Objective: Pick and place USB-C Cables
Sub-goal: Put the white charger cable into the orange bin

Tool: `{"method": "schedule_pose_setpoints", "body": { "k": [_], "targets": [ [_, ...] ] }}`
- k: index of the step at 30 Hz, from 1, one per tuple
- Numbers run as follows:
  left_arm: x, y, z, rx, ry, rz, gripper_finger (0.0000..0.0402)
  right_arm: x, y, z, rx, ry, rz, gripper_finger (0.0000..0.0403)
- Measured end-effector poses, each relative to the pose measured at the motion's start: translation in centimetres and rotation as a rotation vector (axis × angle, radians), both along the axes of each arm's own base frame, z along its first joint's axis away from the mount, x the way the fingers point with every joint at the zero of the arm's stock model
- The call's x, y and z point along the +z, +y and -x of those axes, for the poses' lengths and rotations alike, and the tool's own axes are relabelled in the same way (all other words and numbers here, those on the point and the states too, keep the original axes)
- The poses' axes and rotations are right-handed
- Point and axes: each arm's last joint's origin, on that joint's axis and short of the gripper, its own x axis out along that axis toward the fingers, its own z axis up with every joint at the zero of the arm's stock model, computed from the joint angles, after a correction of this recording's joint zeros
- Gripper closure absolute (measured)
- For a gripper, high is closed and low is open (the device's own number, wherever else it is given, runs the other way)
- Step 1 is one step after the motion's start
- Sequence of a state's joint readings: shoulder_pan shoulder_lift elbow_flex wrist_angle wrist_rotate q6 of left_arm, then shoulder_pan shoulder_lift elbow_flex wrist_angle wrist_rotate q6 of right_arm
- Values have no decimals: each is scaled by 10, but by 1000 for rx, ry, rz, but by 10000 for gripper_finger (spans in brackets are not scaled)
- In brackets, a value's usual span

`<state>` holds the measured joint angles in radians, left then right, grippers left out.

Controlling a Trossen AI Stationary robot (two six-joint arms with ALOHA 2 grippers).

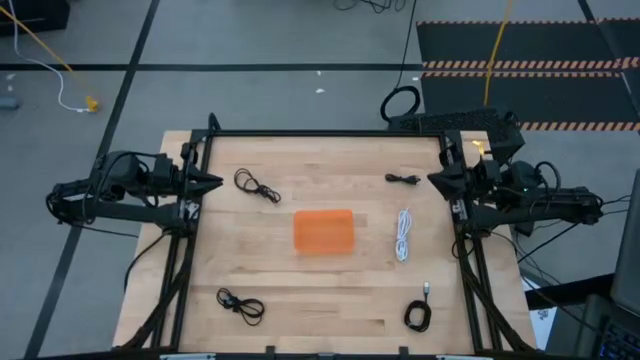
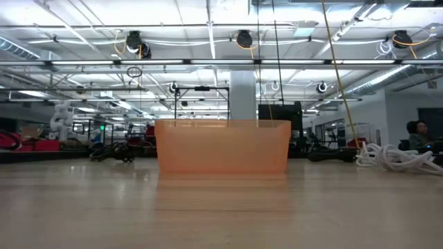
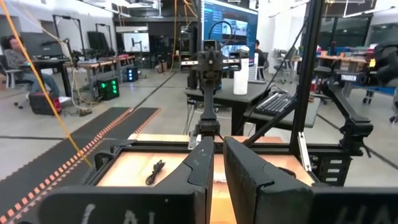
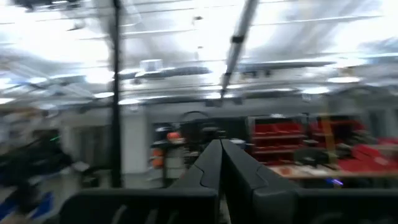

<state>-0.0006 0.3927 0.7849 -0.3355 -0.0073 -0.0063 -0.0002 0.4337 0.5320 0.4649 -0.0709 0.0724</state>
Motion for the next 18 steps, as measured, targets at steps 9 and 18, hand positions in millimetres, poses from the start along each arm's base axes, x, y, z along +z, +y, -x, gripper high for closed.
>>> {"method": "schedule_pose_setpoints", "body": {
  "k": [9,18],
  "targets": [
    [0,0,0,-1,-1,20,360,0,3,1,102,0,59,403],
    [0,0,0,-1,-1,31,360,3,10,4,320,-35,132,403]
  ]
}}
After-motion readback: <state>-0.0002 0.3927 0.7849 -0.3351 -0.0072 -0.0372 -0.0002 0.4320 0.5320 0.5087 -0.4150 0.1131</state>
